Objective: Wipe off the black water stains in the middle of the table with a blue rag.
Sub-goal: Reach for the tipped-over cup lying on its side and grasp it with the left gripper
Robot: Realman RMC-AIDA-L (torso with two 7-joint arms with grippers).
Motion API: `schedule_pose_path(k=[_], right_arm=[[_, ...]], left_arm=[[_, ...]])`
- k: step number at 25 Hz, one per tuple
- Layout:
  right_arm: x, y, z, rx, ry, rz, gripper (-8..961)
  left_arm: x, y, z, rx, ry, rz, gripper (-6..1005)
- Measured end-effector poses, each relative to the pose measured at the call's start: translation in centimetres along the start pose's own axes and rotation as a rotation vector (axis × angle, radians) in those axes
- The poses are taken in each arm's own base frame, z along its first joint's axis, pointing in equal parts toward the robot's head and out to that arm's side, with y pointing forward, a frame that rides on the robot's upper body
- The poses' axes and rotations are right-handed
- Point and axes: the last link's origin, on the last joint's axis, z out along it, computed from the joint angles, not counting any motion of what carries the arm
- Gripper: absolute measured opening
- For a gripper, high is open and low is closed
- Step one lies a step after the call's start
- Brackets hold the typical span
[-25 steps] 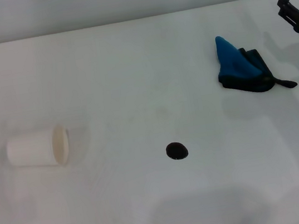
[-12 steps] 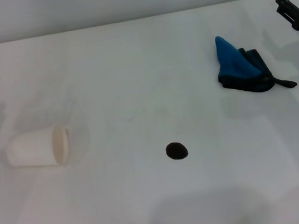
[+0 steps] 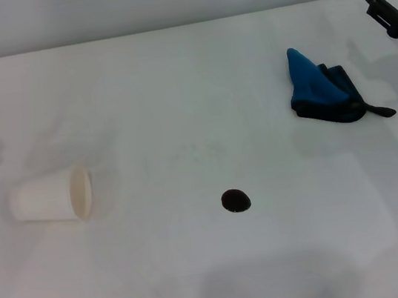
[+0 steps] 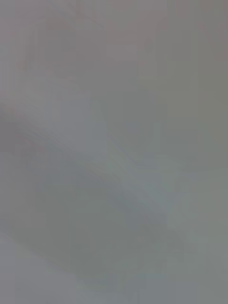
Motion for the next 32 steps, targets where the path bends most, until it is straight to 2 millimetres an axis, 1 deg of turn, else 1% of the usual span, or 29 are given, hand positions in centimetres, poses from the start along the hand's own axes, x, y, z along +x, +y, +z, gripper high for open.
schedule_pose_path(k=[3, 5, 8, 14, 19, 22, 25, 32], right_arm=[[-0.1, 0.0, 0.0, 0.002, -0.003, 0.001, 857], [-0.1, -0.1, 0.0, 0.005, -0.006, 0.003, 857], [-0.3, 0.0, 0.1, 0.002, -0.014, 0.004, 857], [-0.4, -0.1, 0.0, 0.002, -0.021, 0.004, 857], [-0.6, 0.0, 0.2, -0.002, -0.029, 0.004, 857], [-0.6, 0.0, 0.3, 0.003, -0.032, 0.009, 857], [-0.7, -0.2, 0.2, 0.015, -0.037, 0.016, 857], [-0.6, -0.3, 0.1, 0.019, -0.038, 0.035, 857]], left_arm=[[2.1, 0.9, 0.8, -0.066, -0.1, 0.008, 777], [3.4, 1.6, 1.5, -0.102, -0.16, 0.029, 819], [4.7, 2.5, 2.7, -0.142, -0.258, 0.081, 882], [7.6, 4.1, 5.5, -0.211, -0.495, 0.273, 879], [9.5, 5.4, 7.3, -0.283, -0.555, 0.433, 877], [10.1, 6.0, 8.2, -0.308, -0.575, 0.496, 877], [10.2, 6.7, 9.0, -0.332, -0.629, 0.522, 877], [8.1, 8.3, 10.4, -0.437, -0.949, 0.552, 877]])
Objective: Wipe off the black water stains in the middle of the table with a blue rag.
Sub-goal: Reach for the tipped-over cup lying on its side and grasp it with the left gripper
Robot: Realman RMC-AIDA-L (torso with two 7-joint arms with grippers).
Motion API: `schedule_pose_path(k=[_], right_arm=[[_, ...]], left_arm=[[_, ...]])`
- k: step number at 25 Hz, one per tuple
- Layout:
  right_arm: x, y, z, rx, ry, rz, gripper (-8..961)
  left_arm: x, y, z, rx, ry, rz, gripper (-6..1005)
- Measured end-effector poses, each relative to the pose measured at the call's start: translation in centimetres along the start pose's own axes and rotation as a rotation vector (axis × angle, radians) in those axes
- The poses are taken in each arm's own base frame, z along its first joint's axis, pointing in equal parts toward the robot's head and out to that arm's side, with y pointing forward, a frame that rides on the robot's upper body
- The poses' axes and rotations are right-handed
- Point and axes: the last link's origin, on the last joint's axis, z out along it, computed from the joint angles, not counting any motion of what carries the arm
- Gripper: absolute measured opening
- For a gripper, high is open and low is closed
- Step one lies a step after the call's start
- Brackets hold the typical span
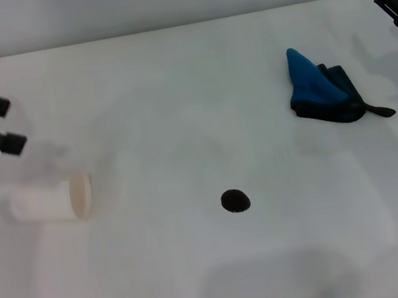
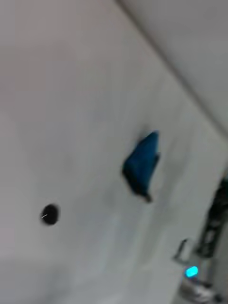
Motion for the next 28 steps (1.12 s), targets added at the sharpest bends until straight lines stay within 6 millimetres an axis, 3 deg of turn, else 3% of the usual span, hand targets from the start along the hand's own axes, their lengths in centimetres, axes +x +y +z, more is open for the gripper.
schedule_pose_path(k=[10, 22, 28], right_arm=[[0.3, -0.4, -0.5, 0.013, 0.011, 0.068, 857], [0.3, -0.6, -0.3, 0.033, 0.011, 0.087, 857], [0.6, -0.6, -0.2, 0.041, 0.033, 0.11, 857]], left_arm=[[1.4, -0.3, 0.2, -0.011, -0.234, 0.143, 878], [0.9, -0.5, 5.3, -0.008, -0.429, 0.343, 878], [0.2, -0.6, 6.5, 0.0, -0.473, 0.398, 878]])
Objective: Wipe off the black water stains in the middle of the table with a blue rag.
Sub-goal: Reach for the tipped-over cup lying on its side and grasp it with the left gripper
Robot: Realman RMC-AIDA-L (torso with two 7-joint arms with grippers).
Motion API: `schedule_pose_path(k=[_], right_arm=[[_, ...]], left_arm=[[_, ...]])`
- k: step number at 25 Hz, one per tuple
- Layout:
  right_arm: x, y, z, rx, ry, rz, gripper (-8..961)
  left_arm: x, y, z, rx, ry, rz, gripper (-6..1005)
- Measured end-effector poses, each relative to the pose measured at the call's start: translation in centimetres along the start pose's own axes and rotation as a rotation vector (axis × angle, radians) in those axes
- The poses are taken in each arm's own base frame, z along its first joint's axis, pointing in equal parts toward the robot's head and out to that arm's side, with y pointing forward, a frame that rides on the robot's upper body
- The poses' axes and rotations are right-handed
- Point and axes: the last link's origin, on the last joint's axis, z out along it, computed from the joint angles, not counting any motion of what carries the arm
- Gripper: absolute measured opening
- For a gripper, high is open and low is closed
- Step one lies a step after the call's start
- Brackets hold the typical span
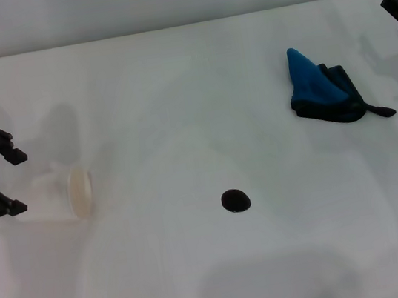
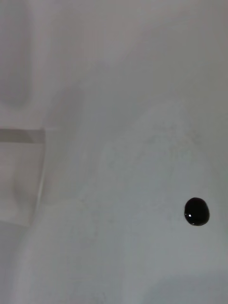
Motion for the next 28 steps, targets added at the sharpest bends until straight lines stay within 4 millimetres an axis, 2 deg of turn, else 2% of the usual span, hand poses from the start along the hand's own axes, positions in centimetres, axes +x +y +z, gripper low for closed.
schedule_pose_path(k=[15, 28], right_arm=[[0.4, -0.3, -0.2, 0.017, 0.025, 0.043, 857], [0.5, -0.4, -0.3, 0.022, 0.031, 0.043, 856]], left_arm=[[0.4, 0.2, 4.0, 0.044, -0.042, 0.084, 878], [0.5, 0.1, 5.4, 0.059, -0.045, 0.095, 877]])
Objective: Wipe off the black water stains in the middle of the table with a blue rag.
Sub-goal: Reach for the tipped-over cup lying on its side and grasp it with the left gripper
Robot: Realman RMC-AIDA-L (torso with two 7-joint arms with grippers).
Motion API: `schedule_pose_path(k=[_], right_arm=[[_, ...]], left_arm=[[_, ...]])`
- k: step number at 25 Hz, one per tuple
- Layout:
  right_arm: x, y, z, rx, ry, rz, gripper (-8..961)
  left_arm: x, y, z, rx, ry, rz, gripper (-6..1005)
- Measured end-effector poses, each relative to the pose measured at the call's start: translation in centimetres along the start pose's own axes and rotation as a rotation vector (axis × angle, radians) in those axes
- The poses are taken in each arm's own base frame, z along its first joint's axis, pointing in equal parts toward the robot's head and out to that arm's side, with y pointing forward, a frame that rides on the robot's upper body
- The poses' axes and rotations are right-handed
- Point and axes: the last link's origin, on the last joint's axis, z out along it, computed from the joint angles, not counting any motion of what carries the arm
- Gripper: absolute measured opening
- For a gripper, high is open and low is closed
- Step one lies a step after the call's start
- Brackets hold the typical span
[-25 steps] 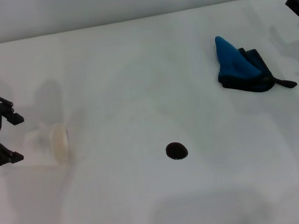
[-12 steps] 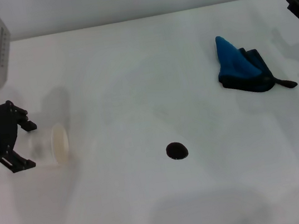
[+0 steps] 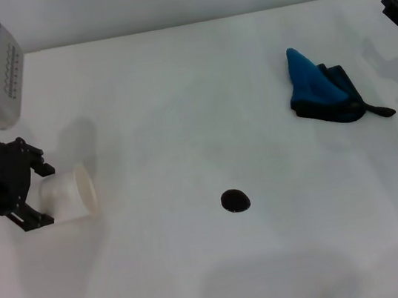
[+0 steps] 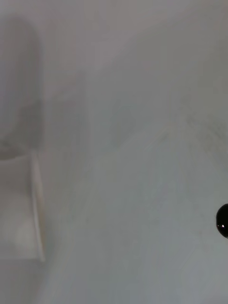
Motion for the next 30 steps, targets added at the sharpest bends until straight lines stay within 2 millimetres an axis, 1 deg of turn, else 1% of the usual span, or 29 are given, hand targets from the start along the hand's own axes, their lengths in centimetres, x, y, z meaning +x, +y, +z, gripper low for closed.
schedule_pose_path(k=[11, 21, 30], right_arm=[[-0.1, -0.1, 0.0, 0.0, -0.001, -0.009, 856], [-0.2, -0.2, 0.0, 0.002, -0.003, -0.011, 856], [-0.2, -0.3, 0.0, 0.003, -0.004, -0.014, 856]], left_arm=[[0.0, 0.1, 1.7, 0.025, 0.017, -0.026, 876], [-0.2, 0.7, 2.5, 0.013, 0.032, -0.036, 875], [-0.1, 0.9, 2.7, 0.005, 0.035, -0.042, 855]])
